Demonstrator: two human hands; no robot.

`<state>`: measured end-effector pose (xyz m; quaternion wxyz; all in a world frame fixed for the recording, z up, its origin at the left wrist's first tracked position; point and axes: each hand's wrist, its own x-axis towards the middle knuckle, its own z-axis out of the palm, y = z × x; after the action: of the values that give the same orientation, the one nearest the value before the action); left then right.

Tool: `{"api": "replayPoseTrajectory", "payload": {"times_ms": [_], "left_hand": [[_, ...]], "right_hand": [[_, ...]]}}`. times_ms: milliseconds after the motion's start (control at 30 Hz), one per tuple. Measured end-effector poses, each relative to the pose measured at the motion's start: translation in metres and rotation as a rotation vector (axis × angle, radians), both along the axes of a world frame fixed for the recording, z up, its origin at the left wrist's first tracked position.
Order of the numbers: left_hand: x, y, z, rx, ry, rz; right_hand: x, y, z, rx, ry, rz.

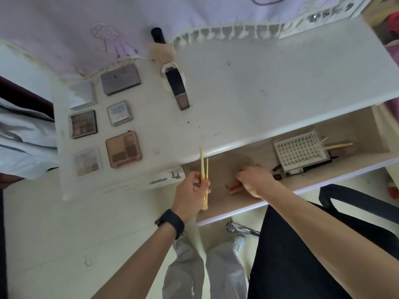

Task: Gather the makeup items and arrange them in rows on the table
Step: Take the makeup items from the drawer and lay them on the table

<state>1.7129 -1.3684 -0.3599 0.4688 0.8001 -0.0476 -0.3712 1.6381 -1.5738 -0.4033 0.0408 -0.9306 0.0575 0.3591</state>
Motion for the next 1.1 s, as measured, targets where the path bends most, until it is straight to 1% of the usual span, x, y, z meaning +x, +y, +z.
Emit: {"api": "replayPoseTrajectory", "payload": {"times_ms": [100, 200, 300, 367, 433, 500, 600, 633, 700, 767, 833, 1000, 1100], "left_hand": [[0.005, 0.005, 0.007, -0.020, -0.008, 0.029], [0.015, 0.010, 0.021, -0.058, -0.036, 0.104], [0.035, 0.012, 0.040, -0.071, -0.157, 0.205], [0.055, 0.012, 0.051, -0.048, -0.210, 0.261], [0.082, 0.008, 0.058, -0.005, -0.228, 0.285], [0.109, 0.000, 0.061, 0.041, -0.218, 0.287], [0.138, -0.017, 0.063, 0.063, -0.156, 0.272], [0.143, -0.022, 0.061, 0.091, -0.161, 0.240], [0.148, -0.032, 0.057, 0.179, -0.216, 0.144], [0.149, -0.039, 0.054, 0.249, -0.264, 0.082], [0.148, -0.042, 0.050, 0.299, -0.310, 0.034], [0.147, -0.044, 0.042, 0.467, -0.549, -0.089], [0.155, -0.041, 0.037, 0.465, -0.645, -0.140]], "right_hand": [[0.004, 0.004, -0.006, -0.055, 0.068, 0.068], [0.007, 0.006, -0.008, -0.064, 0.085, 0.112], [0.007, 0.007, -0.002, -0.009, 0.081, 0.086], [0.004, 0.008, 0.008, 0.035, 0.028, 0.058], [-0.001, 0.009, 0.025, 0.108, -0.105, 0.002], [-0.008, 0.013, 0.044, 0.255, -0.327, -0.133], [-0.011, 0.016, 0.083, 0.559, -0.613, -0.462], [-0.008, 0.016, 0.095, 0.634, -0.665, -0.582], [0.007, 0.010, 0.114, 0.709, -0.713, -0.793], [0.031, -0.002, 0.124, 0.724, -0.750, -0.938], [0.059, -0.018, 0.128, 0.709, -0.778, -1.017], [0.130, -0.051, 0.120, 0.479, -0.705, -0.997], [0.165, -0.068, 0.118, 0.393, -0.647, -1.001]]}}
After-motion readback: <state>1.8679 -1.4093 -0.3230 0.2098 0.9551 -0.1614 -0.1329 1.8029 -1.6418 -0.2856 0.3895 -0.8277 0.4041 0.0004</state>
